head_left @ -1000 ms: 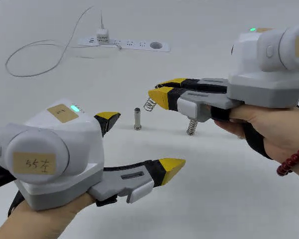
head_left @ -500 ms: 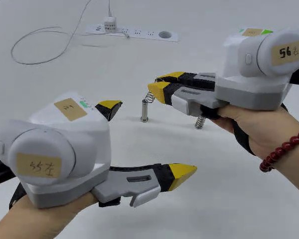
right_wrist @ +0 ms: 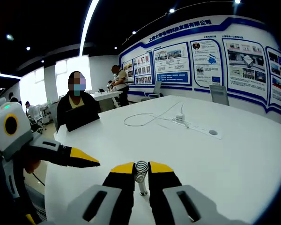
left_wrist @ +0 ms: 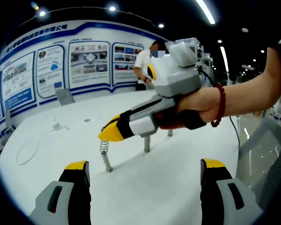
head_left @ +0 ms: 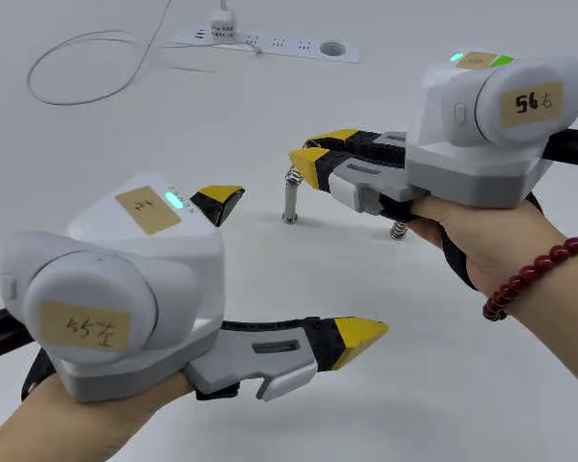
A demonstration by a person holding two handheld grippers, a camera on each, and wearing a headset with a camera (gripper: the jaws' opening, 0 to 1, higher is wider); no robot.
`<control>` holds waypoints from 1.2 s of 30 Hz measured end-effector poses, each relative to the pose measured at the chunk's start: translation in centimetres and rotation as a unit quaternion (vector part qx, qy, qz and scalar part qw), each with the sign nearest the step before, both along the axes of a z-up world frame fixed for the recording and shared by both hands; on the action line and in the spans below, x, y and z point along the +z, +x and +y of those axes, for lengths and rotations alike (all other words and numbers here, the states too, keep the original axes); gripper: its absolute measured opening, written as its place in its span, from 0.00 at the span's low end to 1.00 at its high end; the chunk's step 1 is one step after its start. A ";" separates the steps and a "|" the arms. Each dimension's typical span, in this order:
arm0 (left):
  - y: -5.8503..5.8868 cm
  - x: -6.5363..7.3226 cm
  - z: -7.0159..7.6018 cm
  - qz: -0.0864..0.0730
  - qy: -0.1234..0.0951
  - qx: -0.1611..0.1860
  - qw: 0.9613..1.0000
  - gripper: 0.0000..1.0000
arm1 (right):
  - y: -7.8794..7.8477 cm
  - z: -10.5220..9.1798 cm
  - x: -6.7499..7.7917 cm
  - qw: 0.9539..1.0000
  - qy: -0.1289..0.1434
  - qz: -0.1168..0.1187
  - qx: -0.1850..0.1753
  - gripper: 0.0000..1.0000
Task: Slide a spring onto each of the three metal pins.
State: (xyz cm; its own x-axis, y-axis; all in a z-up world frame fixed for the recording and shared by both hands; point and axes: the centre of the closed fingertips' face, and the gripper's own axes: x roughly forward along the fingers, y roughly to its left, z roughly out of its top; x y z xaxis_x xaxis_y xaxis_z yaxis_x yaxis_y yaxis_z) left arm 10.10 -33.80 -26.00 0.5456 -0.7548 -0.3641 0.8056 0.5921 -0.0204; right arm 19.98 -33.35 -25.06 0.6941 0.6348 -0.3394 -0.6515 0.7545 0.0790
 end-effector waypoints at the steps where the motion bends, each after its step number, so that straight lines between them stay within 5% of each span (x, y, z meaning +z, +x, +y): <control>1: 0.0 0.0 0.0 0.000 -0.001 0.000 1.000 1.00 | 0.1 0.0 0.0 1.000 0.001 0.000 -0.001 0.12; 22: -0.1 -0.2 0.1 0.010 -0.010 0.003 1.000 0.99 | 0.5 0.5 -1.3 1.000 -0.018 0.003 0.007 0.12; 36: -0.2 -0.5 0.4 0.011 -0.002 0.003 1.000 0.98 | -0.1 1.4 -2.2 0.996 -0.084 -0.021 0.036 0.12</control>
